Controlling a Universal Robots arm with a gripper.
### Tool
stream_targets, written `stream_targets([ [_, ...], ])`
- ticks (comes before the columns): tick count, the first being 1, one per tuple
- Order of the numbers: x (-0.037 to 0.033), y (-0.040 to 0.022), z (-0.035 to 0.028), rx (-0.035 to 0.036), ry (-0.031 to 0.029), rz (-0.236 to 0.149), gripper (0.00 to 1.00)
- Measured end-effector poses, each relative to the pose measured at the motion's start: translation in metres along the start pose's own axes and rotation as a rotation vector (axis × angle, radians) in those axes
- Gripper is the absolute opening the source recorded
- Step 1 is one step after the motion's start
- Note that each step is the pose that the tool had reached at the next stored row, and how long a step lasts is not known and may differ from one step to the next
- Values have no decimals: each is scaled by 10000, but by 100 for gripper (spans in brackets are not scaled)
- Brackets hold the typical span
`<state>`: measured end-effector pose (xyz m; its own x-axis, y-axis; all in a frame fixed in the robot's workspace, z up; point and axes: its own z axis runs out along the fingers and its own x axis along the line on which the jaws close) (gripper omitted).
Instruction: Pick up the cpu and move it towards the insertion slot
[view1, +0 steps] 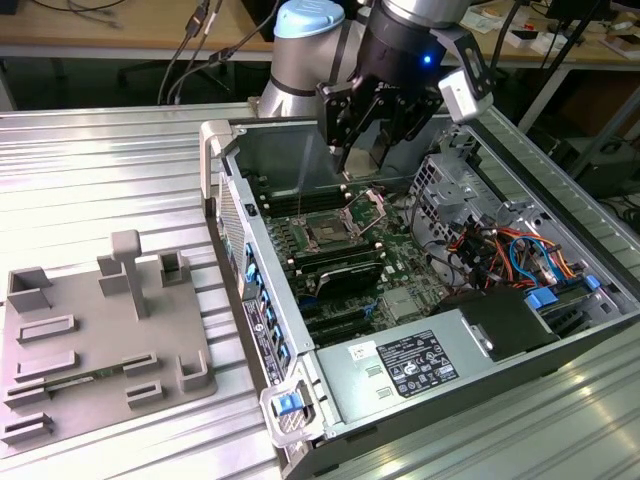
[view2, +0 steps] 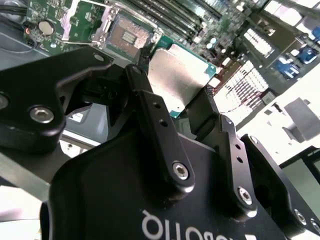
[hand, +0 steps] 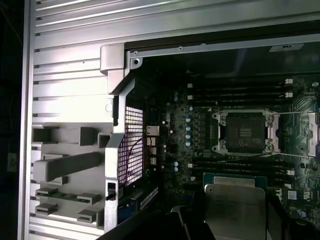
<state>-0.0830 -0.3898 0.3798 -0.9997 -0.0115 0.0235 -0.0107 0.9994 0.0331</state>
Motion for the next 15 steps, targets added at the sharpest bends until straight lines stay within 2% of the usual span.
stream_targets([
  [4, -71, 90, 21, 0, 0, 6, 55],
  [15, -195, 234, 52, 6, -1, 18, 55],
])
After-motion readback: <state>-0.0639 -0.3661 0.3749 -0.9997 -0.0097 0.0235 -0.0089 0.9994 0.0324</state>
